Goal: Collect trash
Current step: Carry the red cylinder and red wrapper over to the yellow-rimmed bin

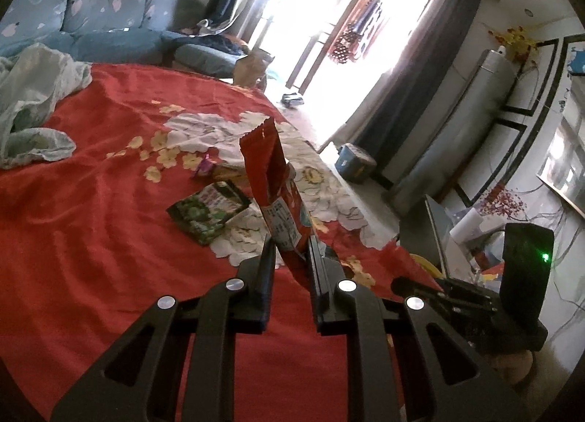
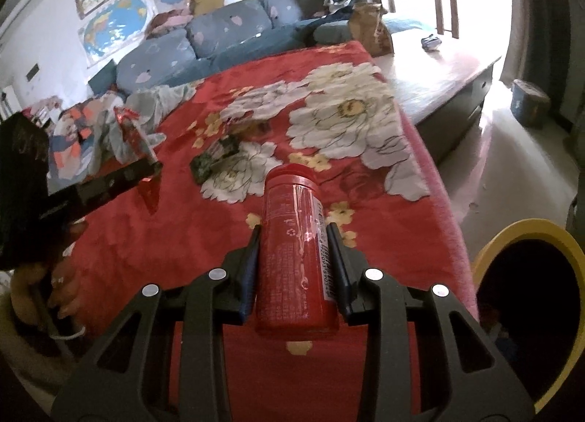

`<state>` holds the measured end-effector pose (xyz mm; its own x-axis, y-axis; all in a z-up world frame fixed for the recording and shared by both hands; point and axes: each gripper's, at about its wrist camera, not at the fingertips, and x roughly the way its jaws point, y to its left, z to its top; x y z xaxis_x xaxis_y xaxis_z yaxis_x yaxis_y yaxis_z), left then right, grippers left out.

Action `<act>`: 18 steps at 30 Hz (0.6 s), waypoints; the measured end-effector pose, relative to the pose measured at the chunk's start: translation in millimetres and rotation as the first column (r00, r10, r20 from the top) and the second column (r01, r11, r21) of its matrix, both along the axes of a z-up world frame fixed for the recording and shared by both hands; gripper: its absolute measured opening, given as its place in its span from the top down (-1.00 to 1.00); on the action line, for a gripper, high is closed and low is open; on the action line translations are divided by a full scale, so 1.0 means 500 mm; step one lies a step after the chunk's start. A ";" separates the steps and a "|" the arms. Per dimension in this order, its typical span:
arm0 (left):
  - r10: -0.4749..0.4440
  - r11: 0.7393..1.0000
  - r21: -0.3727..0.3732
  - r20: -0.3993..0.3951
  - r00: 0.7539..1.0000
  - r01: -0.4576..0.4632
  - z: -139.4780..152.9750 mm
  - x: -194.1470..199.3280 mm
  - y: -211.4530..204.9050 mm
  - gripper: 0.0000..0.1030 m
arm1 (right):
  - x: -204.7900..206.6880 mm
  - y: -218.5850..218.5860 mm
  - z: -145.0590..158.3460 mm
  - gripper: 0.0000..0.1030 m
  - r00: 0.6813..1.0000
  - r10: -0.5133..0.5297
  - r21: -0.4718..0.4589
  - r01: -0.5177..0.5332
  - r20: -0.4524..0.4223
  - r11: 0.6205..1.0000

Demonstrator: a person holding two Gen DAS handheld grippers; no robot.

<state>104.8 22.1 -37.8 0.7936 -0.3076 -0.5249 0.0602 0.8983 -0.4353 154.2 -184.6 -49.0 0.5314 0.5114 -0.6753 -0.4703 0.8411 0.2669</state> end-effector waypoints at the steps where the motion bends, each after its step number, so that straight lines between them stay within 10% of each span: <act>1: -0.004 1.000 0.002 0.004 1.000 0.004 0.003 -0.001 -0.004 0.69 | 0.002 -0.007 0.003 0.47 1.000 -0.009 0.007 0.009 0.002 1.000; 18: -0.094 0.995 0.024 0.033 0.995 0.093 0.022 -0.009 -0.085 0.69 | 0.008 -0.089 0.035 0.47 0.992 -0.119 0.044 0.118 0.044 0.992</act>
<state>100.5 -20.5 -26.6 0.7794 -0.3698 -0.5058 0.1591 0.8976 -0.4111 157.9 -228.9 -31.6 0.6202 0.4701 -0.6280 -0.3807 0.8803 0.2830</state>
